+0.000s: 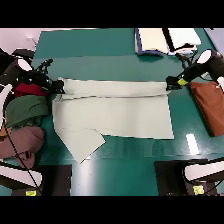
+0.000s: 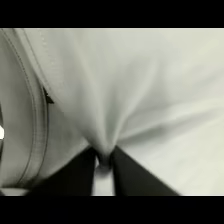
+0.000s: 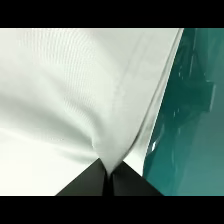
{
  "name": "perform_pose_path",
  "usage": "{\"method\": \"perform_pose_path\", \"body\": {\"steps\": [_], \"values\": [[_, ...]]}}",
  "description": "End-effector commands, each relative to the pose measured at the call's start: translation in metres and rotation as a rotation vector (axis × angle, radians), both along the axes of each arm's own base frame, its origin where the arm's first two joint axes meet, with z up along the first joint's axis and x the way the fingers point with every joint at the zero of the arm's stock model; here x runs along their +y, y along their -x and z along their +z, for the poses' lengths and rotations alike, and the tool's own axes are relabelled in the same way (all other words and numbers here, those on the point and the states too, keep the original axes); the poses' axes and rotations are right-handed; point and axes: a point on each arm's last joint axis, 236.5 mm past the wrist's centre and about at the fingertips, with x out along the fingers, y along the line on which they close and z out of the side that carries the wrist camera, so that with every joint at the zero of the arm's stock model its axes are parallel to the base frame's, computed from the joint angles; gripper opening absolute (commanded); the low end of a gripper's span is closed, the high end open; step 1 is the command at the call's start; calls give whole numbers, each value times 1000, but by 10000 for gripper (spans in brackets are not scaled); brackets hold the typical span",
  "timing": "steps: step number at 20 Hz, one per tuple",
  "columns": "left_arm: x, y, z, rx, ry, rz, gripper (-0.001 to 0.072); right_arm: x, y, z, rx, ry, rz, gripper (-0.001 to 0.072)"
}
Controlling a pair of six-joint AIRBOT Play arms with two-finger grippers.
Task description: Fold the shirts.
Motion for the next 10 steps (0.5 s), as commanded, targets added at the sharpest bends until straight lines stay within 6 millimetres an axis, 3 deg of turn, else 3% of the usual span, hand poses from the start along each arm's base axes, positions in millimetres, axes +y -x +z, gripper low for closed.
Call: {"method": "perform_pose_path", "body": {"steps": [1,2,5,7,10], "values": [[13,13,-7,56,-64,22,504,15,3,-2,9,-83,-23,340],[21,17,-4,69,-85,35,474,21,0,5,0,-106,-21,387],[45,23,31,14,-116,70,475,16,16,22,-2,-74,23,387],[61,43,56,-23,-120,114,475,6,45,21,18,-16,30,386],[66,99,54,6,-119,147,475,-10,102,3,99,-19,-28,386]]}}
